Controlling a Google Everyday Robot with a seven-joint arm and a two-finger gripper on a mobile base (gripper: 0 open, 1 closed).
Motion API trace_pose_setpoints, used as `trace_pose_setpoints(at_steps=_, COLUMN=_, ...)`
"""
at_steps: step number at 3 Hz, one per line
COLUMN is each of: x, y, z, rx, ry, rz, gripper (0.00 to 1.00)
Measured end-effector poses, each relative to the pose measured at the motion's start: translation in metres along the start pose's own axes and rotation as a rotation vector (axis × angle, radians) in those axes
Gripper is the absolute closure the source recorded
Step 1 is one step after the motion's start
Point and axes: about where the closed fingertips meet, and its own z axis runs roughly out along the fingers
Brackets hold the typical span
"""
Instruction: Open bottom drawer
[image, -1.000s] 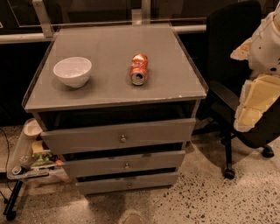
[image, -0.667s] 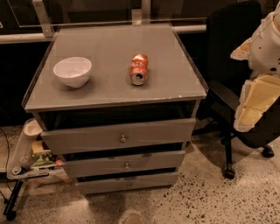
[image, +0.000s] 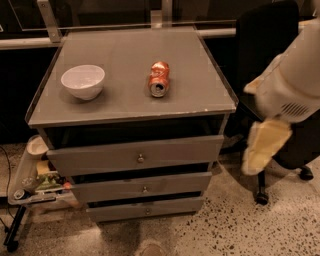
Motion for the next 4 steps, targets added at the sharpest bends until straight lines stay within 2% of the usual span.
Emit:
trace_pose_setpoints(at_steps=1, x=-0.011, y=0.027, z=0.079, rx=-0.058, ry=-0.011, rz=0.003, gripper=0.00)
trace_pose_setpoints(at_steps=2, x=-0.009, y=0.066, z=0.169, rx=-0.240, ry=-0.026, rz=0.055, gripper=0.00)
trace_pose_setpoints(at_steps=3, x=-0.009, y=0.066, z=0.169, rx=-0.240, ry=-0.026, rz=0.055, gripper=0.00)
trace_pose_setpoints(at_steps=4, x=-0.021, y=0.084, z=0.213, rx=-0.337, ry=-0.082, rz=0.076, gripper=0.00)
